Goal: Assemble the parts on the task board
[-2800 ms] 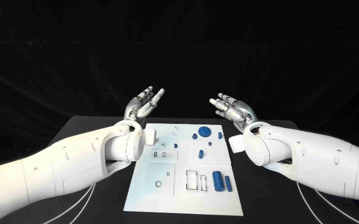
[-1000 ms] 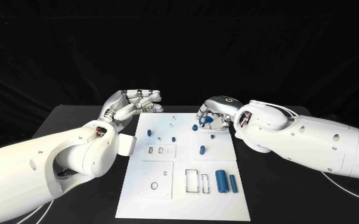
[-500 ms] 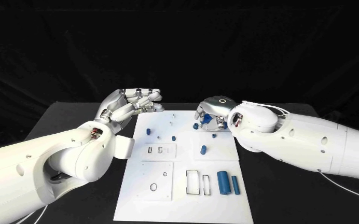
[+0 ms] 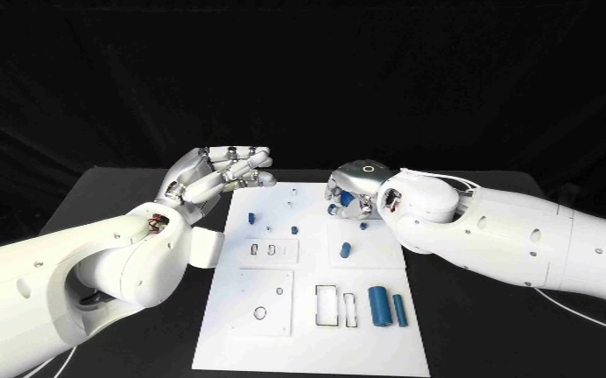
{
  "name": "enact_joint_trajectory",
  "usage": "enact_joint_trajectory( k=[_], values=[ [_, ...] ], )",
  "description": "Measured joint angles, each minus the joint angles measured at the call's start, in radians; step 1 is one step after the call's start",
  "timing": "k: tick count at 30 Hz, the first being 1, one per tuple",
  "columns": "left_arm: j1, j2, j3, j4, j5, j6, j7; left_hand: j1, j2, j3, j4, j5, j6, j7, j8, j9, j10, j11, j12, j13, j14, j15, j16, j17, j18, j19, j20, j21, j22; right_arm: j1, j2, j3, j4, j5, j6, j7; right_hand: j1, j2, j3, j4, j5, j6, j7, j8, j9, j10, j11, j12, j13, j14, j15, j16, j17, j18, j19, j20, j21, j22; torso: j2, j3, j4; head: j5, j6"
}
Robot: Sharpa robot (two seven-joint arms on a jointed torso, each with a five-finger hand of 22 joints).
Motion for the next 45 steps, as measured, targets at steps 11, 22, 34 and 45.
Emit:
enact_joint_trajectory(
  k=[11,22,34,45],
  values=[
    [0.002,-0.003,0.0,0.005,0.009,0.001,0.0,-0.004,0.004,0.0,0.0,0.0,-0.007,0.007,-0.007,0.0,-0.014,0.007,-0.007,-0.001,-0.016,0.005,-0.012,0.0,0.0,-0.009,0.009,-0.008,-0.006,0.0,0.016,0.0,-0.019,-0.005,0.019,-0.012,-0.005,-0.005,0.003,0.003,0.0,-0.005,-0.005,0.0,0.001,0.0,0.0,0.0,0.001,0.0,0.0,0.009,0.009,0.0,0.0,0.0,0.007,0.007,0.006,0.0008,0.0014,0.001,0.005],
    [0.003,-0.008,0.0,0.006,0.012,0.003,0.0,-0.004,0.004,0.0,0.0,0.0,-0.007,0.007,-0.007,0.0,-0.014,0.007,-0.007,-0.001,-0.02,0.009,-0.012,0.0,0.0,-0.013,0.012,-0.008,-0.007,0.0,0.017,0.0,-0.022,-0.012,0.036,-0.018,-0.005,-0.005,0.009,0.009,0.0,-0.005,-0.005,0.0,0.006,0.0,0.0,0.006,0.003,0.0,0.0,0.015,0.011,0.0,0.0,0.0,0.013,0.014,0.011,0.002,0.0024,0.0,0.004],
    [0.005,-0.009,0.0,0.006,0.015,0.004,0.0,-0.004,0.004,0.0,0.0,0.0,-0.011,0.011,-0.011,0.0,-0.023,0.008,-0.007,-0.001,-0.02,0.009,-0.016,0.001,0.0,-0.012,0.012,-0.012,-0.009,0.0,0.027,0.0,-0.029,-0.014,0.044,-0.017,0.007,0.007,0.026,0.015,0.004,0.024,0.002,0.014,0.016,0.002,-0.002,0.01,0.005,0.0,0.0,0.02,0.017,-0.015,-0.004,0.004,0.019,0.024,0.014,0.0019,0.0051,0.005,0.003],
    [0.009,-0.012,0.0,0.014,0.025,0.008,-0.004,-0.004,0.004,0.0,0.0,0.0,-0.011,0.011,-0.016,0.0,-0.028,0.014,-0.007,-0.002,-0.023,0.012,-0.016,0.002,0.0,-0.016,0.016,-0.012,-0.01,0.001,0.03,0.0,-0.042,-0.013,0.045,-0.015,0.015,0.015,0.041,0.017,0.008,0.043,-0.003,0.02,0.023,0.007,-0.007,0.014,0.004,0.0,0.0,0.024,0.018,-0.015,-0.004,0.003,0.019,0.027,0.017,0.0017,0.0056,0.001,-0.002]
  ],
)
